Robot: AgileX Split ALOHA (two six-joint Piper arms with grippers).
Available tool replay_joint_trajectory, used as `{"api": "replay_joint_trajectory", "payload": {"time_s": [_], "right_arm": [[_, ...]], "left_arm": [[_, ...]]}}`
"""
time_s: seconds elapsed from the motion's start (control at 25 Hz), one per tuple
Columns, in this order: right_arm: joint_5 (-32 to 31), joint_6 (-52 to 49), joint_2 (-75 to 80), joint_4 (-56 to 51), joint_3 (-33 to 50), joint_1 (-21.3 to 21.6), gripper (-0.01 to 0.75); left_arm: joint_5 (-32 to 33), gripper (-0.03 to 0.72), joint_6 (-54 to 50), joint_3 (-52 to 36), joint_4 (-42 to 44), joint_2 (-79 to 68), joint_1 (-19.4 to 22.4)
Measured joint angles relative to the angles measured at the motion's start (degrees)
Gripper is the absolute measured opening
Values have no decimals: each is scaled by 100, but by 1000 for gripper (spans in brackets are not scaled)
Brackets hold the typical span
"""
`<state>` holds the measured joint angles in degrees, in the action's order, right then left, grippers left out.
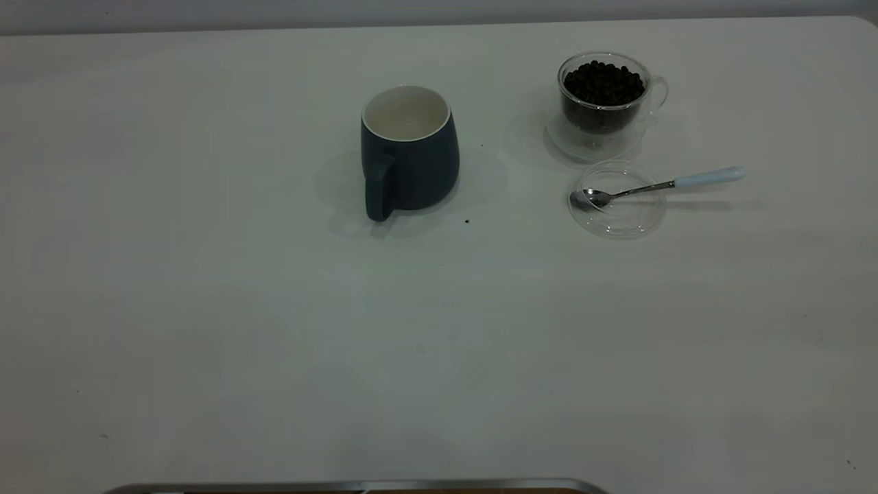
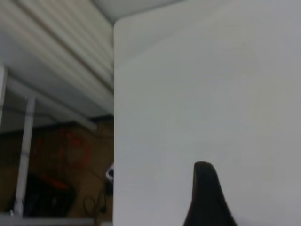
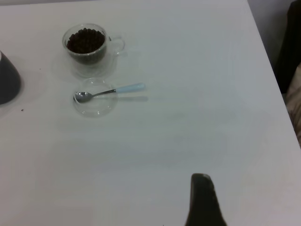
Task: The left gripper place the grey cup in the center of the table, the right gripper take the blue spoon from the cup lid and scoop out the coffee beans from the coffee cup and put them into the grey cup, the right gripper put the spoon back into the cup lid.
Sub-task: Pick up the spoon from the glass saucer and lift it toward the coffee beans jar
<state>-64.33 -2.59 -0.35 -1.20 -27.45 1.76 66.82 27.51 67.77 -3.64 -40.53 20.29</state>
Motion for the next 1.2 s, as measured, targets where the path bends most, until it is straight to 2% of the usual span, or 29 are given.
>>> {"api": "replay_joint_trajectory", "payload": {"time_s": [0.2,0.44,0.72,0.96,1.2], "right_arm": [[0,0,0,0,0,0,548],[0,0,0,0,0,0,548],[0,0,0,0,0,0,548],[0,0,0,0,0,0,548],[0,0,0,0,0,0,548]], "left_arm": [[0,565,-274,-1157,-53,860,-28],[0,565,-367,-2670,-691,1544,-513],[-30,566,-1113,-3747,-625,2137,-548],[-198,566,-2123,-3977,-61,2384,-548],[-231,566,-2424,-3995,133,2384,-548]]}}
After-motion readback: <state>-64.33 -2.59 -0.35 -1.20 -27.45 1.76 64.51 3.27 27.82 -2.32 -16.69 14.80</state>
